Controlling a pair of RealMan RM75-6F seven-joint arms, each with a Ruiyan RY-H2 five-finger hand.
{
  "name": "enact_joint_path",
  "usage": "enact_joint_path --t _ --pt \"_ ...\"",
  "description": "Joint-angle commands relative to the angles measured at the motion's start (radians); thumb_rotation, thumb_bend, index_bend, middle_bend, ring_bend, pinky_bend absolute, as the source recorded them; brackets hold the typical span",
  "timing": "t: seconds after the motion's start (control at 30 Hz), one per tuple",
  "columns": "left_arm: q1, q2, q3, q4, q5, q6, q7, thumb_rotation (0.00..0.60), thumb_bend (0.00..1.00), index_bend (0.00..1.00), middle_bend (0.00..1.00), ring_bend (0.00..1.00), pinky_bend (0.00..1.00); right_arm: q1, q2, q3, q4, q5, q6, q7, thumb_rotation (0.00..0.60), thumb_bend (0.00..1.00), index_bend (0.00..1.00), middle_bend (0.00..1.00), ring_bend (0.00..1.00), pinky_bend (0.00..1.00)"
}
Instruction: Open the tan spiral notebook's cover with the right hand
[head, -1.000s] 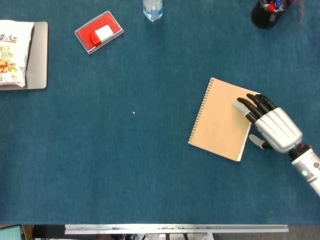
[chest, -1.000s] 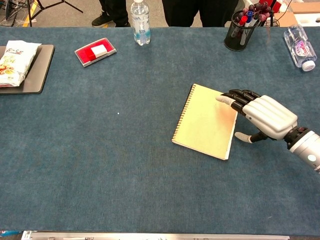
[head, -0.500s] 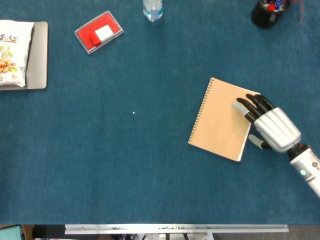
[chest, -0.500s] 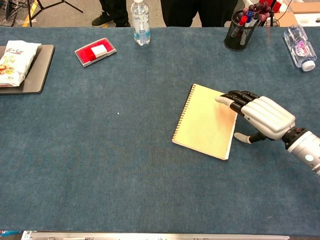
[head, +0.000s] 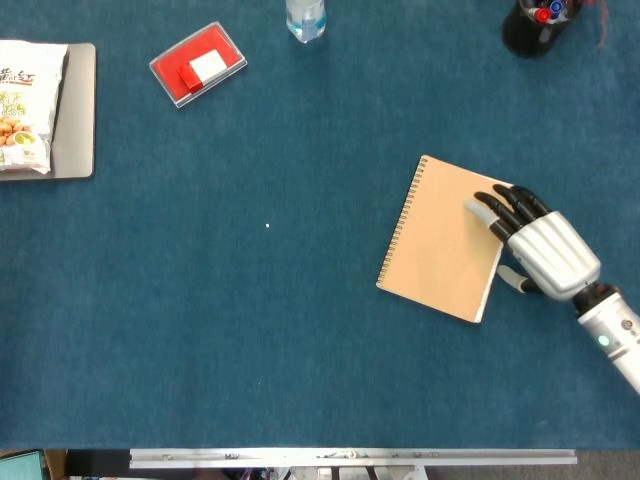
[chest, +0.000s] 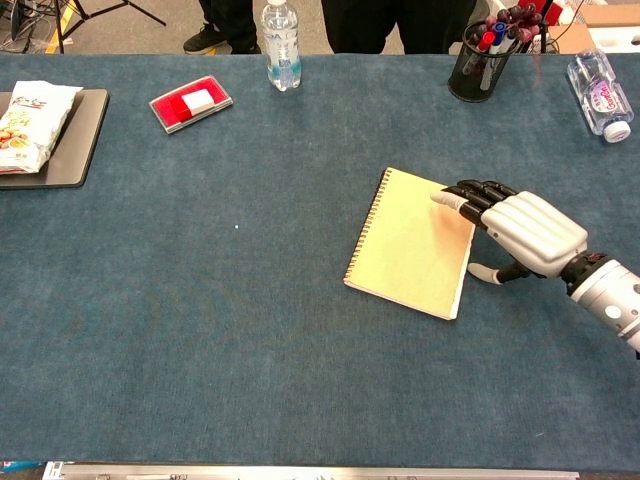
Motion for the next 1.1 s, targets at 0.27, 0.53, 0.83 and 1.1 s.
enact_joint_path --t 0.27,0.53,0.83,1.1 --pt "0.000 0.000 0.001 0.000 0.001 0.000 -0.001 0.600 0.08 0.56 0.40 0.28 0.45 0.010 -0.022 0.009 0.022 0.006 -0.006 0.012 0.600 0.23 0.06 0.10 0.03 0.12" --pt "0.001 0.000 0.000 0.001 0.001 0.002 -0.004 0.600 0.08 0.56 0.40 0.28 0.45 0.019 -0.041 0.016 0.031 0.007 -0.001 0.028 0.600 0.23 0.06 0.10 0.03 0.12" --pt "0.000 0.001 0.001 0.001 0.003 0.002 -0.005 0.600 0.08 0.56 0.40 0.28 0.45 0.026 -0.042 0.022 0.012 -0.003 0.030 0.033 0.600 0.23 0.06 0.10 0.03 0.12" --pt "-0.001 0.000 0.002 -0.001 0.004 0.001 0.000 0.600 0.08 0.56 0.40 0.28 0.45 0.025 -0.054 0.033 0.025 -0.003 0.062 0.050 0.600 0.23 0.06 0.12 0.03 0.12"
